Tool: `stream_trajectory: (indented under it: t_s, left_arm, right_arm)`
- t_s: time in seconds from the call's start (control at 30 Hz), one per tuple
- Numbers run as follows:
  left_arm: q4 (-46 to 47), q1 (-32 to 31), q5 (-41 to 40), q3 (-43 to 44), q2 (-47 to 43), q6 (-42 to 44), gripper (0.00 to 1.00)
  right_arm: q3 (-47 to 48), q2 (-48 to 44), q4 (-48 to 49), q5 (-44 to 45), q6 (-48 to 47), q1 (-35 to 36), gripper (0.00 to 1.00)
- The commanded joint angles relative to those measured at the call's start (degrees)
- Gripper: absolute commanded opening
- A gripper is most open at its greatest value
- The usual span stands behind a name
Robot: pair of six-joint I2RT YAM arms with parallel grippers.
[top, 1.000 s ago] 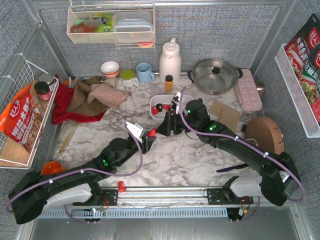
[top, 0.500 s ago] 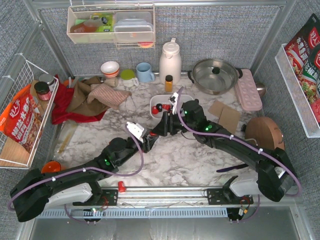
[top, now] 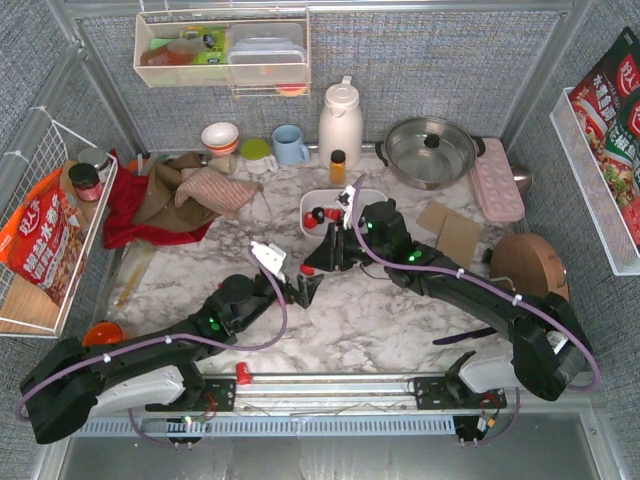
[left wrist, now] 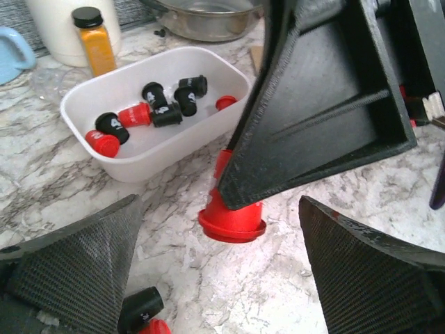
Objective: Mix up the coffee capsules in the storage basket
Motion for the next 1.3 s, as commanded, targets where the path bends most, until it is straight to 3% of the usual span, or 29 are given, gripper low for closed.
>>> stream_trajectory:
  t_s: [0.0, 0.2, 0.37, 0.53, 0.6, 0.73, 0.83, 0.97, 1.27]
  left_arm:
    - [-0.91, -0.07, -3.71, 0.33, -1.31, -1.91, 0.99]
    - [-11.61, -0.05, -11.08, 0.53, -5.80, -9.51, 0.99]
    - [-33.44, -0.02, -22.29, 3.19, -8.97, -23.70, 0.99]
    - [-51.24, 0.02, -27.29, 4.82, -11.70, -40.39, 0.99]
    - [-57.60, 0.02, -27.85, 5.81, -12.69, -46.31, 0.99]
    - [-71.13, 0.10, -29.32, 8.42, -13.01, -58.92, 0.99]
    - [-81.94, 0.10, -29.94, 10.93, -11.82, -67.17, 0.99]
    - [-89.10, 0.10, -26.15, 11.99, -10.58, -73.02, 0.99]
    - [-89.78, 0.10, -10.95, 8.74, -9.91, -71.91, 0.96]
  right_arm:
    - [-0.43, -0.10, 0.70, 3.08, -0.94, -0.15, 0.24]
    - [2.40, 0.25, -5.20, 18.40, -12.65, -2.10, 0.24]
    - [4.55, 2.23, -4.86, 33.54, -23.60, -3.86, 0.25]
    - [8.43, 8.49, -1.41, 39.79, -29.81, -6.58, 0.31]
    - [9.68, 11.47, 0.17, 40.69, -31.45, -7.47, 0.38]
    - [12.83, 17.18, 1.52, 41.11, -32.58, -9.01, 0.61]
    - [15.77, 19.90, -0.86, 39.85, -31.76, -10.00, 0.72]
    - [16.00, 19.31, -3.66, 36.71, -30.30, -10.36, 0.73]
    - [7.01, 11.18, -3.65, 33.61, -26.57, -10.36, 0.74]
